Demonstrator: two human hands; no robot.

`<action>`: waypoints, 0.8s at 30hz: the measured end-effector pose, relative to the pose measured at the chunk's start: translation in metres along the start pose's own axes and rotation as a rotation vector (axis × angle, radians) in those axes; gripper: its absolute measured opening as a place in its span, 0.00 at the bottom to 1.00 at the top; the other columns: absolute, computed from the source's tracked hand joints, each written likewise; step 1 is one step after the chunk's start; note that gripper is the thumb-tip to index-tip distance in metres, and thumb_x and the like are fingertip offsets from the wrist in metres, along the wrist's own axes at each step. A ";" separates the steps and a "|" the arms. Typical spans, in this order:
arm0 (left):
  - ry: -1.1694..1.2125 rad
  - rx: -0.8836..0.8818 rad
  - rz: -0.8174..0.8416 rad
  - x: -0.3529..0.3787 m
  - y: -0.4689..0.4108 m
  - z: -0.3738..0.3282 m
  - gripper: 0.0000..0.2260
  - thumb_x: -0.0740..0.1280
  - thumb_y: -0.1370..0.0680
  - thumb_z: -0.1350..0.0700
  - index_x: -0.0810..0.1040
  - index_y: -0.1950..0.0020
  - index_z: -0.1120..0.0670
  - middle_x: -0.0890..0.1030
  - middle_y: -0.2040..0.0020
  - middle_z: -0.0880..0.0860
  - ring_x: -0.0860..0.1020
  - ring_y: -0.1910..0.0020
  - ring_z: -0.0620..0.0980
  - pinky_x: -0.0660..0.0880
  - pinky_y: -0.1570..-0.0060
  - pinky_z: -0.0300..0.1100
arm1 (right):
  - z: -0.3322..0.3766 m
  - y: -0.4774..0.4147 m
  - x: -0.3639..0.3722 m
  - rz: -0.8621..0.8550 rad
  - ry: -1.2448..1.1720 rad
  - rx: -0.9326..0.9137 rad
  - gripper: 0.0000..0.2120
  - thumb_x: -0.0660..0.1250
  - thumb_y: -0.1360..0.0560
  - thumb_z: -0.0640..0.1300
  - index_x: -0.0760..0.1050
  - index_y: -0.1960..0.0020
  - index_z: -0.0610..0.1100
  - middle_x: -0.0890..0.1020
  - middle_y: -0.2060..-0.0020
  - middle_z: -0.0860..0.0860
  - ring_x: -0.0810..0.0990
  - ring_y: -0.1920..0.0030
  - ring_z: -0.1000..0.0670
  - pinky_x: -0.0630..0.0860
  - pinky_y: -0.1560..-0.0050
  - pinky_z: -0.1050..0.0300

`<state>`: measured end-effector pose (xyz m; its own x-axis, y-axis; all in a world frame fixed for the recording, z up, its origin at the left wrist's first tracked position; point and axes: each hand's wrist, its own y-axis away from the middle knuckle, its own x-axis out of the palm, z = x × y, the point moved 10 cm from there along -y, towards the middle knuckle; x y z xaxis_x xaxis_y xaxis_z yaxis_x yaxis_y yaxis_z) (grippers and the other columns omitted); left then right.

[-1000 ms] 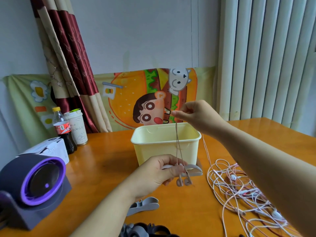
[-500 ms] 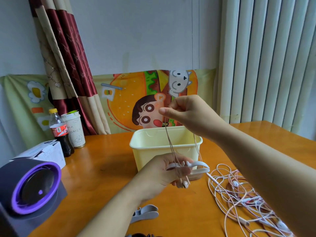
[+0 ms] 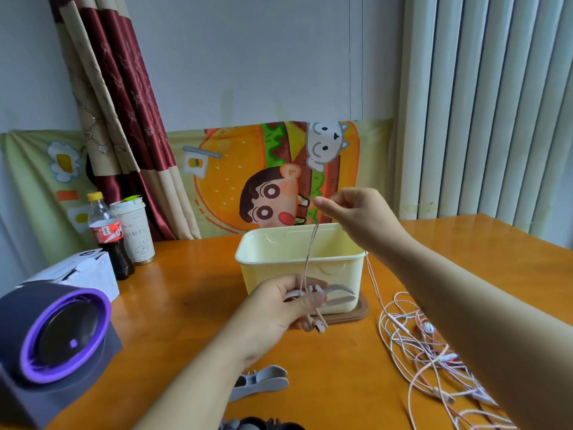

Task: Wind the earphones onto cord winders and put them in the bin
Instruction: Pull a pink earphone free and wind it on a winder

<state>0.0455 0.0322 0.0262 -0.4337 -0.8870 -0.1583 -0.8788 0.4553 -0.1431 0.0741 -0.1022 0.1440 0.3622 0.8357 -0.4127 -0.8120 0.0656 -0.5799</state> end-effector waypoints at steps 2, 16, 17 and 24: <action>0.093 -0.066 -0.047 -0.006 0.000 0.014 0.16 0.71 0.33 0.49 0.81 0.47 0.54 0.84 0.59 0.50 0.76 0.67 0.47 0.75 0.63 0.36 | -0.028 0.007 0.009 0.042 0.018 0.108 0.22 0.68 0.26 0.55 0.78 0.58 0.34 0.73 0.72 0.50 0.71 0.69 0.54 0.66 0.69 0.61; 0.765 -0.110 -0.427 -0.036 -0.014 0.053 0.12 0.64 0.20 0.56 0.78 0.40 0.62 0.76 0.64 0.52 0.69 0.71 0.42 0.71 0.74 0.31 | -0.037 0.087 0.091 0.240 -0.308 0.019 0.11 0.73 0.28 0.41 0.74 0.51 0.52 0.80 0.54 0.53 0.81 0.56 0.53 0.80 0.56 0.55; 0.762 -0.113 -0.452 -0.037 -0.014 0.055 0.11 0.64 0.20 0.57 0.79 0.42 0.61 0.76 0.64 0.52 0.69 0.71 0.42 0.70 0.74 0.30 | -0.038 0.086 0.091 0.217 -0.331 0.026 0.11 0.73 0.28 0.39 0.75 0.51 0.51 0.81 0.55 0.53 0.81 0.57 0.53 0.80 0.55 0.54; 0.704 -0.114 -0.516 -0.041 -0.026 0.050 0.06 0.65 0.20 0.56 0.80 0.48 0.56 0.79 0.61 0.51 0.70 0.70 0.41 0.68 0.75 0.30 | -0.059 0.074 0.096 0.168 -0.580 0.240 0.04 0.70 0.27 0.36 0.80 0.56 0.44 0.84 0.65 0.52 0.82 0.62 0.55 0.80 0.54 0.58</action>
<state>0.0958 0.0603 -0.0120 0.0343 -0.8387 0.5435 -0.9972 0.0071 0.0740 0.0753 -0.0494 0.0205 -0.0303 0.9995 0.0005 -0.9400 -0.0283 -0.3399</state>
